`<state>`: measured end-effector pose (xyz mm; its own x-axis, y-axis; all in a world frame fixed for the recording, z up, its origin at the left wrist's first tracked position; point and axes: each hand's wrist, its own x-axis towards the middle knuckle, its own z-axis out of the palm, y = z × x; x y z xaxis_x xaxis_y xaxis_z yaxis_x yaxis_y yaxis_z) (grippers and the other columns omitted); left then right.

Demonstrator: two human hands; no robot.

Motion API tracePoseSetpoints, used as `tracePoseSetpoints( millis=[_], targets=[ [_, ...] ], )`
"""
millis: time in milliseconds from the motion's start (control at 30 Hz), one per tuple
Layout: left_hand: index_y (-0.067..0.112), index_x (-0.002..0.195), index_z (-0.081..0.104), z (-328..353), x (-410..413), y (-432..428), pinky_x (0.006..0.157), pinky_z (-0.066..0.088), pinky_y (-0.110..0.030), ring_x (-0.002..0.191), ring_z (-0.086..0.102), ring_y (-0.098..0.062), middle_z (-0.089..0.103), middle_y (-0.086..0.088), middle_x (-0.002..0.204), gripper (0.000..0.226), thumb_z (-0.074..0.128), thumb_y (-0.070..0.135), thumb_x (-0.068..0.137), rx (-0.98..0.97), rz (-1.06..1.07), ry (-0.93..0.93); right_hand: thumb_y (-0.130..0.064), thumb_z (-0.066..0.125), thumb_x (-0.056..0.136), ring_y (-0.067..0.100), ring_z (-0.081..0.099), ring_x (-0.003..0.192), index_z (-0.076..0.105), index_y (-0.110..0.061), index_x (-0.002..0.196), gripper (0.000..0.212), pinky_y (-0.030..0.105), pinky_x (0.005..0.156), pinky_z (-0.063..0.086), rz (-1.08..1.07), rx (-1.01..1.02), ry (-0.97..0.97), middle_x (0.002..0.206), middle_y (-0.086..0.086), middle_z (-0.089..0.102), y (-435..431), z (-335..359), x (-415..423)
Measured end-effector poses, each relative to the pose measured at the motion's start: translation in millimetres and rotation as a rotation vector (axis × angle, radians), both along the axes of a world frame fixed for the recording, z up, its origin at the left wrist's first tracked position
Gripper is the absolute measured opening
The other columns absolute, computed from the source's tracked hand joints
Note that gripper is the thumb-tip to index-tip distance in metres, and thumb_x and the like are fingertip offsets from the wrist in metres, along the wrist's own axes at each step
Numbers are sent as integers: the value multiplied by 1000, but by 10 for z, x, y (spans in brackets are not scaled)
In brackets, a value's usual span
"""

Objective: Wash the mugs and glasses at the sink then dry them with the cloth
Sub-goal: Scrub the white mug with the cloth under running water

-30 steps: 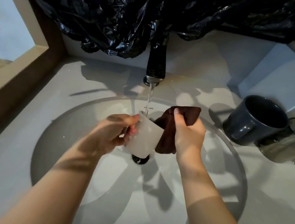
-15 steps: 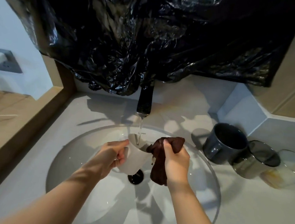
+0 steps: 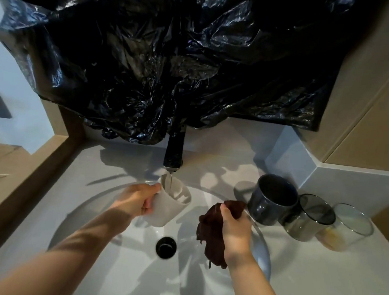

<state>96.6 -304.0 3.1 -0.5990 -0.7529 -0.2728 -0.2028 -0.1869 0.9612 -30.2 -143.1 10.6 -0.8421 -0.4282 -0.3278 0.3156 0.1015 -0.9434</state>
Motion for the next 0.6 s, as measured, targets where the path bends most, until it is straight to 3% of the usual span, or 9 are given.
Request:
tracePoseSetpoints(
  millis=[100,200,300,400,500,533,600],
  targets=[
    [16,50,38,37,-76,29,65,45,-29,57,38,-16,37,0,53,47,55,21,93,-30,-72,-81,-9,48,94,36,57,54,55,5,80,20,42,53,46,34,1,-49,68,31,65,-3,21,61],
    [15,55,41,3,-149,44,57,41,-23,53,38,-14,39,1,52,41,55,19,93,-55,-94,-151,-5,48,93,31,57,45,52,4,78,19,26,41,45,53,-7,-73,51,15,64,42,24,88],
    [14,61,44,-16,-224,36,58,39,-26,58,41,-16,42,-3,61,37,50,20,97,-117,-162,-229,-7,49,94,34,66,58,52,1,81,15,28,51,52,77,-12,-79,52,11,65,68,14,111],
    [12,66,49,21,-307,54,61,42,-26,65,47,-17,47,-3,68,34,49,24,98,-301,-275,-344,-7,50,96,14,61,40,55,3,87,14,17,38,44,83,-22,-90,45,3,63,120,15,131],
    [11,81,53,83,-409,55,61,41,-25,68,50,-15,48,1,73,29,44,30,100,-538,-396,-515,-6,49,96,10,58,36,55,7,90,15,15,34,40,82,-9,-90,42,2,62,191,61,145],
    [12,81,51,94,-443,37,58,40,-24,64,48,-14,47,1,71,28,43,30,100,-524,-410,-539,-6,49,96,9,56,34,55,7,90,15,14,33,39,80,2,-80,41,1,61,214,76,146],
    [15,74,46,97,-502,-34,47,36,-22,51,40,-13,42,0,63,30,44,27,100,-279,-339,-522,-6,49,96,6,55,33,55,7,90,15,13,33,38,76,18,-61,39,-1,59,249,79,130]
  ],
)
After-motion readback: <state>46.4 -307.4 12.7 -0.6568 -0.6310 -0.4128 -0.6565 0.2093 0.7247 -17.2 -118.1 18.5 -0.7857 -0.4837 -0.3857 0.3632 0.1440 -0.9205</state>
